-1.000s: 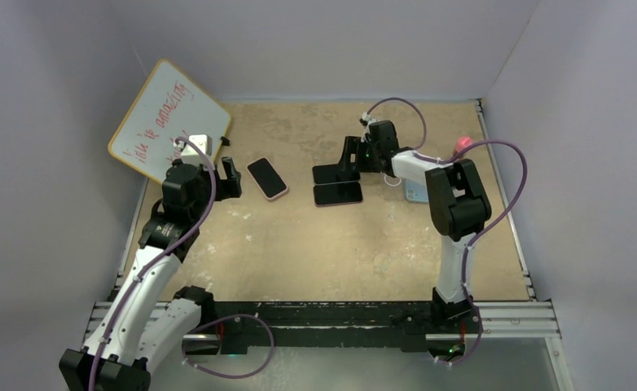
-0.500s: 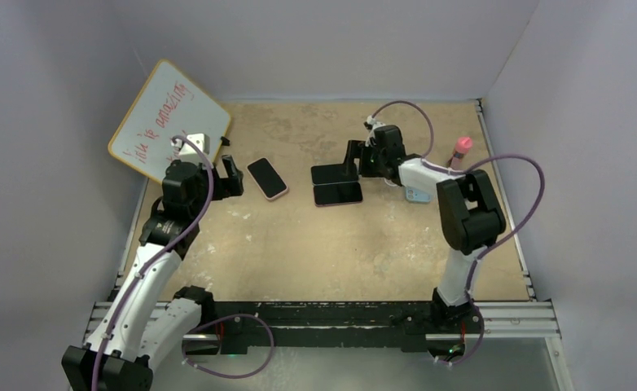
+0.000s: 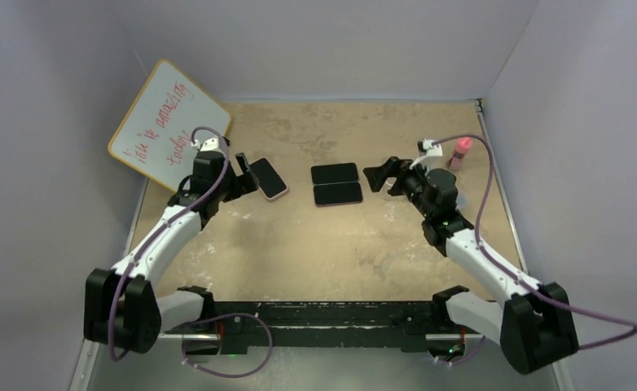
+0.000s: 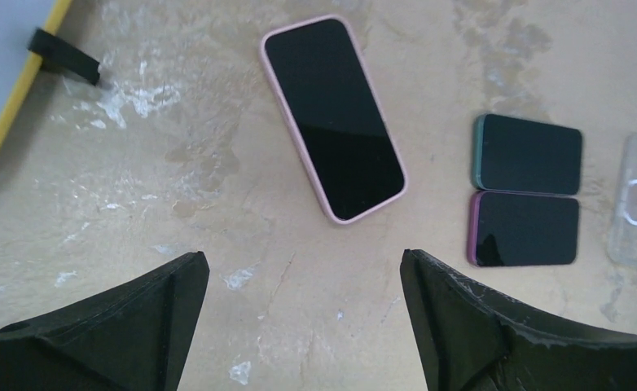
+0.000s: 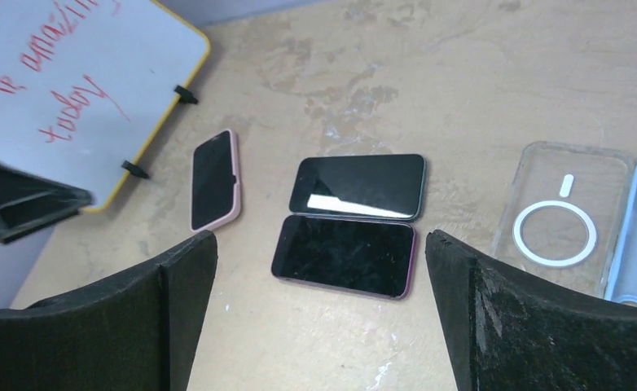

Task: Take the phone out of the phone case
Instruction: Pick up the phone at the center of the board.

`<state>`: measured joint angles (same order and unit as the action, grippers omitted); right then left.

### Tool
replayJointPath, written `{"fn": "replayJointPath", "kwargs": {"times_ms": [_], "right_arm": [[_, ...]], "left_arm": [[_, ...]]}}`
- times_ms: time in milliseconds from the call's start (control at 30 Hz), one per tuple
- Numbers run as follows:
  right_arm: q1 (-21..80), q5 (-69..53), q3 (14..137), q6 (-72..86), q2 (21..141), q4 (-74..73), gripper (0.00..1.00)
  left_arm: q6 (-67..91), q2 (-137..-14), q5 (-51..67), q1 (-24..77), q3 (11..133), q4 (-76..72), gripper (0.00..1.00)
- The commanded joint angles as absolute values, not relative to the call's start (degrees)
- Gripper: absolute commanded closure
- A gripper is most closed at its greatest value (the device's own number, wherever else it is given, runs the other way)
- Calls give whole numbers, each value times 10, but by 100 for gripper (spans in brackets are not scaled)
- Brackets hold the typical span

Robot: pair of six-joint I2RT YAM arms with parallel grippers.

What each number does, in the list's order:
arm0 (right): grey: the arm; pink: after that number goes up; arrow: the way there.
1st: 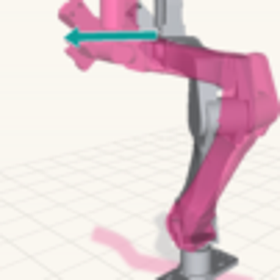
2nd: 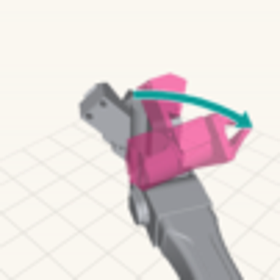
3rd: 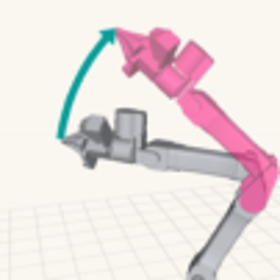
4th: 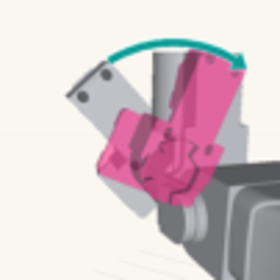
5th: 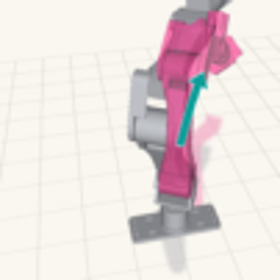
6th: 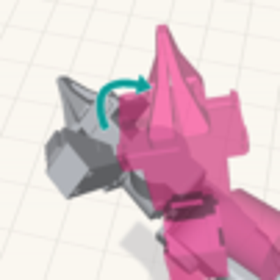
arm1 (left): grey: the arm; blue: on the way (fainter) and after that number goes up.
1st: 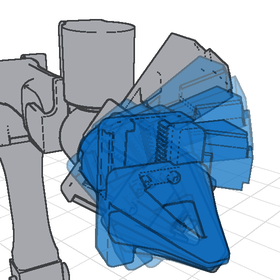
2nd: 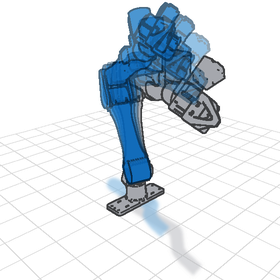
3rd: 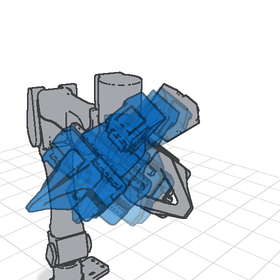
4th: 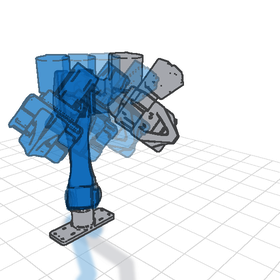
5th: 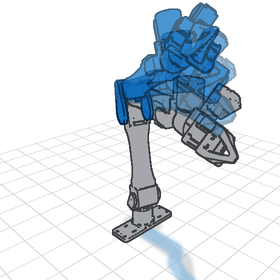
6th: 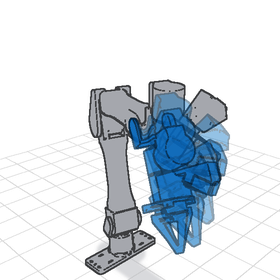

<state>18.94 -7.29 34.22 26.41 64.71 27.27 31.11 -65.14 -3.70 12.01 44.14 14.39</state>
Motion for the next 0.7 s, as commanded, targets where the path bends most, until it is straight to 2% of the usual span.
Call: {"fn": "replayJointPath", "kwargs": {"times_ms": [0,133,300,467,667], "right_arm": [[186,-40,296,280,566,349,1],[187,-9,287,268,511,297,1],[199,16,235,281,463,326,1],[222,68,218,272,447,341,1],[240,82,201,256,440,367,1]], "left_arm": [[390,-723,-61,127,457,113,7],[409,-791,-103,157,489,106,7],[420,-884,-182,183,574,134,6],[432,-991,-237,196,668,180,5],[447,-1131,-249,197,795,252,4]]}}
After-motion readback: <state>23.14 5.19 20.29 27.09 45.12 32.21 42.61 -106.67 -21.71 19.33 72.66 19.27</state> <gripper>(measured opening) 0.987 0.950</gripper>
